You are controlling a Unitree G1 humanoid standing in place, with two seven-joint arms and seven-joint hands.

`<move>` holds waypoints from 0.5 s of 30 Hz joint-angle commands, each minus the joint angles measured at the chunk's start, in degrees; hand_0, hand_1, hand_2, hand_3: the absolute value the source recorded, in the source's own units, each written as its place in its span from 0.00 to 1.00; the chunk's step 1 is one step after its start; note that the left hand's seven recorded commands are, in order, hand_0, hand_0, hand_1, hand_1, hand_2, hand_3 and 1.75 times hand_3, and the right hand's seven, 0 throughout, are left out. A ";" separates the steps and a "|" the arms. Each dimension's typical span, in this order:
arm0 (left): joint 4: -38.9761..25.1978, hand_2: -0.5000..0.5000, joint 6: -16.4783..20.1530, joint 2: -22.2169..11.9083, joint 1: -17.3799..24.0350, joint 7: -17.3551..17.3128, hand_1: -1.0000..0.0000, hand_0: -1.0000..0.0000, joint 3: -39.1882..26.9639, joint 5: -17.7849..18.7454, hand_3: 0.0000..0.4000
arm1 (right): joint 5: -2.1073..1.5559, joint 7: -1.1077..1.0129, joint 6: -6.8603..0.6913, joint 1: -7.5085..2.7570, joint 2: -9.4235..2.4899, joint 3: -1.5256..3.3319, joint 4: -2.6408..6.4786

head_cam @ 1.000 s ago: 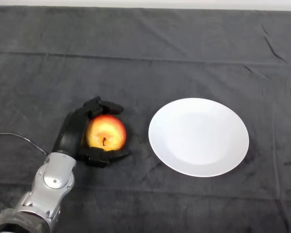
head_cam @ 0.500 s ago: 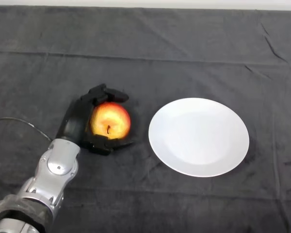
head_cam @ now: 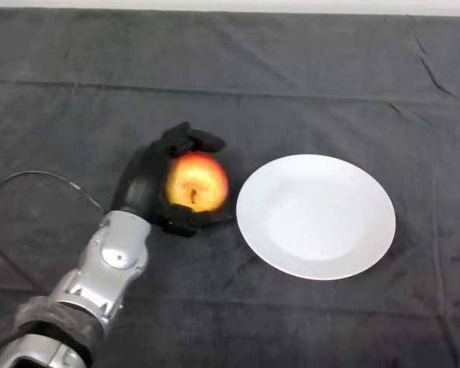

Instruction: Move the apple to the plate

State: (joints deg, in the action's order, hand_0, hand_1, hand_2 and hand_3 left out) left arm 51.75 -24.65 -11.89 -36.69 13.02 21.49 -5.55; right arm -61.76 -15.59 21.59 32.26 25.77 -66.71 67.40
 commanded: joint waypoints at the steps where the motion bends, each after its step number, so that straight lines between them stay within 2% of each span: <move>1: -2.05 0.50 0.07 0.36 -5.30 0.82 0.00 0.00 1.06 -0.66 1.00 | -1.06 -0.03 0.51 1.56 0.07 -0.51 -2.00; 15: -0.42 0.50 -1.86 3.25 -7.53 2.35 0.00 0.00 9.80 2.39 1.00 | -1.10 -0.12 0.54 1.59 0.12 -0.54 -1.87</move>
State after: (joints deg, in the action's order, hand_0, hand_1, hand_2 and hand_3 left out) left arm 51.78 -25.18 -8.76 -41.48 14.52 31.28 -4.08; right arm -61.76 -15.59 21.60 32.26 25.77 -66.71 67.40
